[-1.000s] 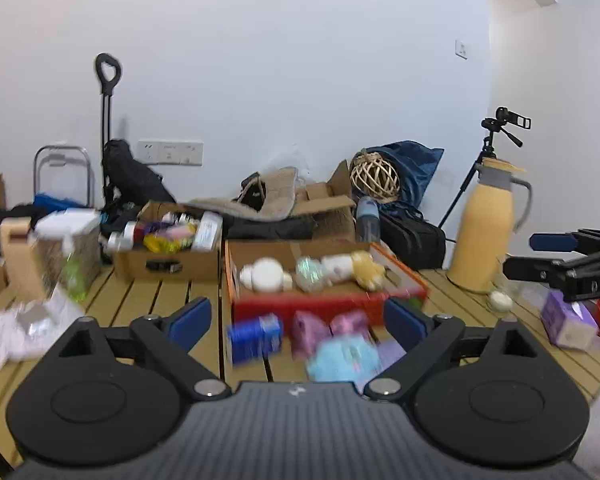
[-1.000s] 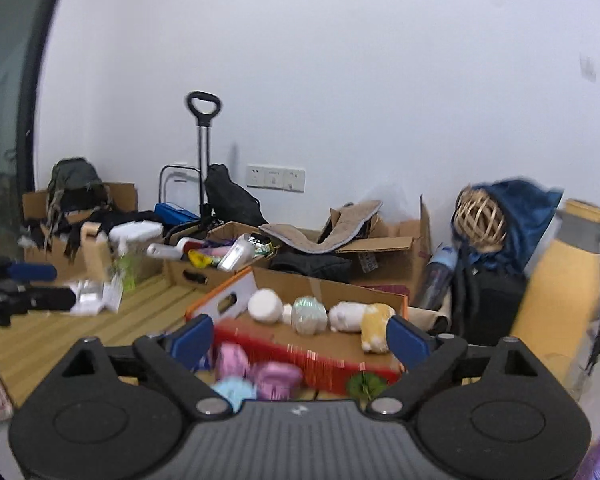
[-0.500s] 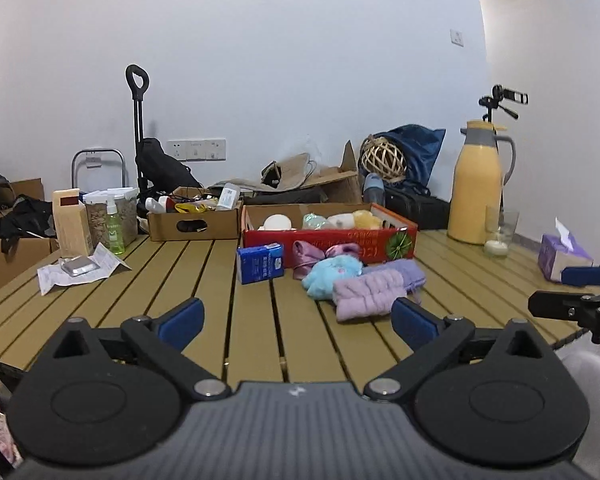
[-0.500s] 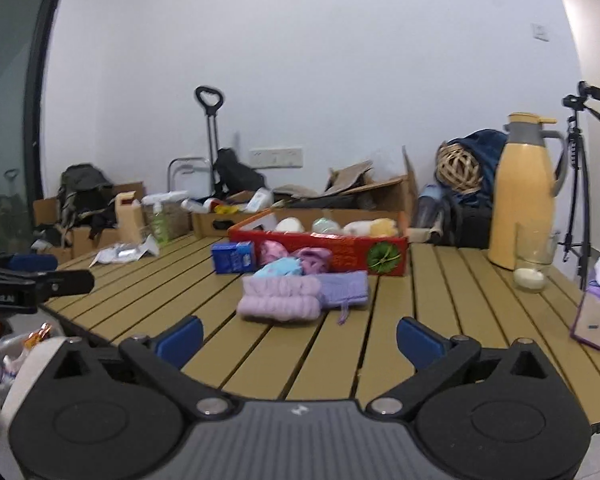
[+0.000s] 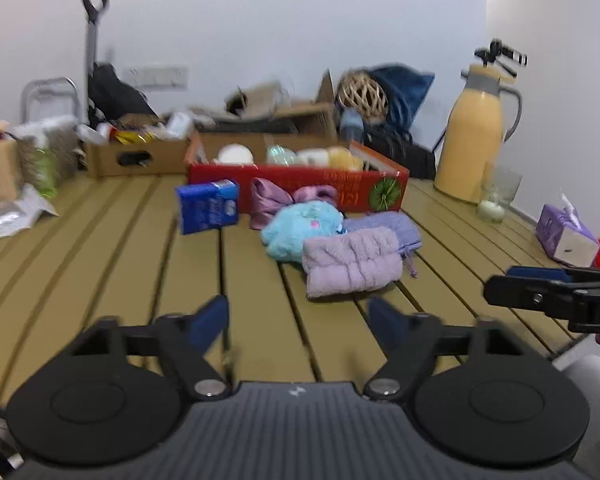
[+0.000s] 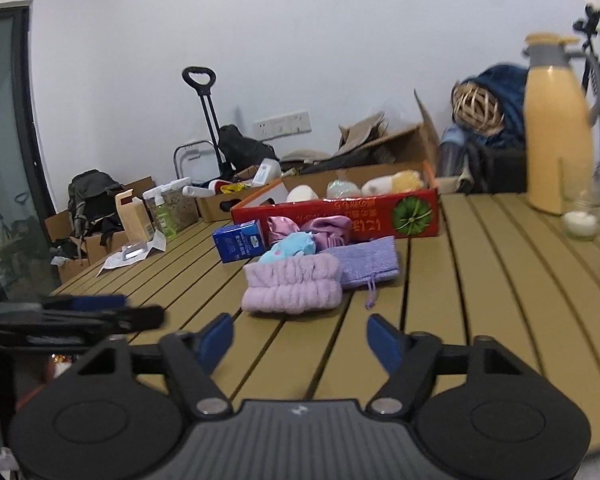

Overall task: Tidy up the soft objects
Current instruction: 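Move both tools back over the table toward the remaining cloths, then grasp the lilac fluffy towel between both tools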

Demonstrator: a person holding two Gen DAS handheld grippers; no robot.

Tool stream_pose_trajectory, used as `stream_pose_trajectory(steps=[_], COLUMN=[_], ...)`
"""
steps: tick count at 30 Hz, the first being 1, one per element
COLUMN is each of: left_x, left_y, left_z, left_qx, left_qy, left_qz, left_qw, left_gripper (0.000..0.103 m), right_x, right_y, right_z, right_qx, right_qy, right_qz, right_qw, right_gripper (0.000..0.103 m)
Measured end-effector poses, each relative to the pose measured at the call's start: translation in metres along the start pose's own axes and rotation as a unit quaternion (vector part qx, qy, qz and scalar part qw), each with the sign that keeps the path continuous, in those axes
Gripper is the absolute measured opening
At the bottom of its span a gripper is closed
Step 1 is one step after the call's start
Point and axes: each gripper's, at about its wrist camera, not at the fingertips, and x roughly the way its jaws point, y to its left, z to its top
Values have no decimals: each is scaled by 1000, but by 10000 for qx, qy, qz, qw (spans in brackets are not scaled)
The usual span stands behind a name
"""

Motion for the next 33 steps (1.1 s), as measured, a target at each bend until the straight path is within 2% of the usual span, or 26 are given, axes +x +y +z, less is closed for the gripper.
stream_pose_trajectory(steps=[5, 7, 11, 13, 17, 21, 23, 29, 33], left_x=[67, 86, 104, 105, 110, 114, 112, 101, 78], left_y=[15, 23, 46, 51, 49, 51, 47, 42, 38], left_z=[23, 24, 18, 17, 18, 18, 18, 17, 24], left_qx=[-247, -483, -1218, -1352, -1324, -1391, -1311, -1113, -1029], left_qy=[339, 481, 647, 622, 752, 826, 786, 616, 425], left_qz=[-508, -676, -1287, -1379, -1482, -1559, -1561, -1601, -1784], left_qw=[9978, 9954, 9820, 9792, 9772, 9744, 9758, 9789, 9776], left_gripper=[58, 51, 46, 46, 34, 29, 24, 18, 18], right_x=[64, 90, 116, 115, 121, 123, 121, 112, 84], right_y=[-19, -31, -43, -41, -38, -38, -37, -30, -20], right_z=[24, 28, 16, 14, 13, 13, 13, 12, 19], right_qx=[250, 499, 924, 971, 948, 970, 928, 703, 798], right_qy=[183, 254, 411, 349, 441, 454, 441, 347, 275], right_qz=[126, 251, 297, 299, 355, 407, 391, 389, 574], right_qw=[9994, 9981, 9944, 9942, 9939, 9934, 9939, 9962, 9948], right_gripper=[56, 48, 44, 40, 36, 32, 29, 24, 22])
